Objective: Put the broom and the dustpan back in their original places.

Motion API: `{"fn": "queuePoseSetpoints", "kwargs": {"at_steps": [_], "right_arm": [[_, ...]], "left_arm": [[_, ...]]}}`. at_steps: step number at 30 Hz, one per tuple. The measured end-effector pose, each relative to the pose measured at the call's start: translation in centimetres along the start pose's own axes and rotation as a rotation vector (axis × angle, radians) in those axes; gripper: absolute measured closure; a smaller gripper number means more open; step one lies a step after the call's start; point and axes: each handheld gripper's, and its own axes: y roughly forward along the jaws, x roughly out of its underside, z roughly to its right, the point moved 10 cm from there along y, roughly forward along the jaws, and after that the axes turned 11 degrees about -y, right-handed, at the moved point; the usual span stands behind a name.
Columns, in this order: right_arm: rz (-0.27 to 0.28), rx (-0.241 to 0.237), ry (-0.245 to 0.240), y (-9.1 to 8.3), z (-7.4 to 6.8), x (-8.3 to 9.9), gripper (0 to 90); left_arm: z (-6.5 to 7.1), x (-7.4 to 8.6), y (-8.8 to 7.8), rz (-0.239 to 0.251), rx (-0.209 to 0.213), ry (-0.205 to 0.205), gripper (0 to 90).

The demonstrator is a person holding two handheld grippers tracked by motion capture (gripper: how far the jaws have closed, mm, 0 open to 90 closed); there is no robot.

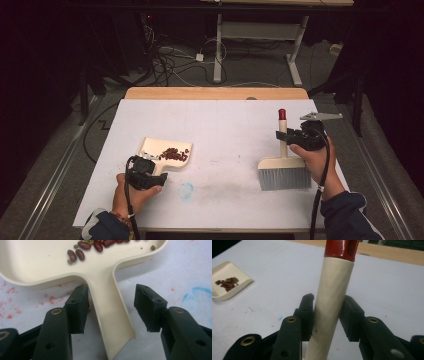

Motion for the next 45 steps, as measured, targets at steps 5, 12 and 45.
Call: {"fn": "queuePoseSetpoints", "kwargs": {"at_steps": [5,12,45], "right_arm": [[-0.037,0.034,0.040,1.9,1.5,0.8,64.8],[-0.075,0.133,0.062,3.4,3.5,1.9,60.2],[0.182,0.213,-0.158,0.8,0.0,-2.0,21.9]], "left_arm": [[0.6,0.2,-0.5,0.012,0.017,0.022,44.1],[1.3,0.5,-1.1,0.025,0.018,0.090,43.2],[4.2,-0.6,-2.7,0.303,0.062,0.310,19.7]]}}
